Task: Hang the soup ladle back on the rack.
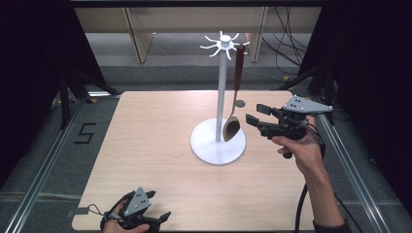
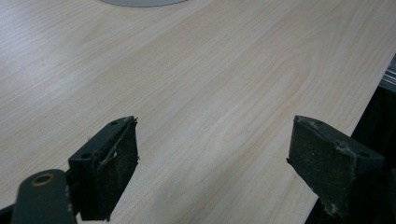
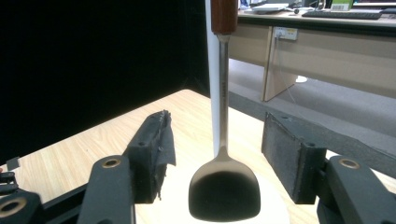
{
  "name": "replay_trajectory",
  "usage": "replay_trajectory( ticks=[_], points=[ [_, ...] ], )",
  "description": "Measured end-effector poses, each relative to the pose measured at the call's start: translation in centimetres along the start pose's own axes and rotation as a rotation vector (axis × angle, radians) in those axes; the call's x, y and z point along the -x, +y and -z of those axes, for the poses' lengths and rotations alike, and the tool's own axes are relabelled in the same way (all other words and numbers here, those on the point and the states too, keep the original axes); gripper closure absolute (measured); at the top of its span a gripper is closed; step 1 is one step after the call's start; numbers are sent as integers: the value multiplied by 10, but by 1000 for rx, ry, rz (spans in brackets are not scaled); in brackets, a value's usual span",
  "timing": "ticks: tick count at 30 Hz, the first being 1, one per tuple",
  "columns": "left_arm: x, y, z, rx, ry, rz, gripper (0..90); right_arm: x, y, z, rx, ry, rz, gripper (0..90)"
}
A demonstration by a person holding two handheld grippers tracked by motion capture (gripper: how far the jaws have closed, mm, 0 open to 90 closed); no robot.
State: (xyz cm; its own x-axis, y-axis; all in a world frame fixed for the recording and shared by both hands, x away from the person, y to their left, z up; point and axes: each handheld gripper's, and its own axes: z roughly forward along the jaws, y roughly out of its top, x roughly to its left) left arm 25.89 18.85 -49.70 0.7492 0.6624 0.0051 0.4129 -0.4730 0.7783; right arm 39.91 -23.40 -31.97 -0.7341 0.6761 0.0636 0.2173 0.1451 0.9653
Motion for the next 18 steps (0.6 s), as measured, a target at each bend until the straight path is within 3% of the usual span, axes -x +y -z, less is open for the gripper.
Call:
replay_trajectory(
  ticks=[7,10,14,15,16,17,18],
  points=[
    [1,1,-2,32,-6,22,151,2,-8,-3,-18,23,1,410],
    [0,3,-2,8,-6,-4,151,5,-13,-6,-32,16,5,403],
    [1,1,-3,16,-16,21,151,9,-24,-12,-66,12,-8,397],
    [-1,2,-2,6,-10,3,151,10,-26,-13,-81,9,1,396],
    [-1,1,-2,7,-9,10,151,10,-28,-14,-88,6,-14,396],
    [0,1,-2,13,-17,17,151,12,-30,-15,-99,6,7,396],
    [0,2,-1,7,-18,16,151,10,-32,-16,-100,5,-17,396]
  ],
)
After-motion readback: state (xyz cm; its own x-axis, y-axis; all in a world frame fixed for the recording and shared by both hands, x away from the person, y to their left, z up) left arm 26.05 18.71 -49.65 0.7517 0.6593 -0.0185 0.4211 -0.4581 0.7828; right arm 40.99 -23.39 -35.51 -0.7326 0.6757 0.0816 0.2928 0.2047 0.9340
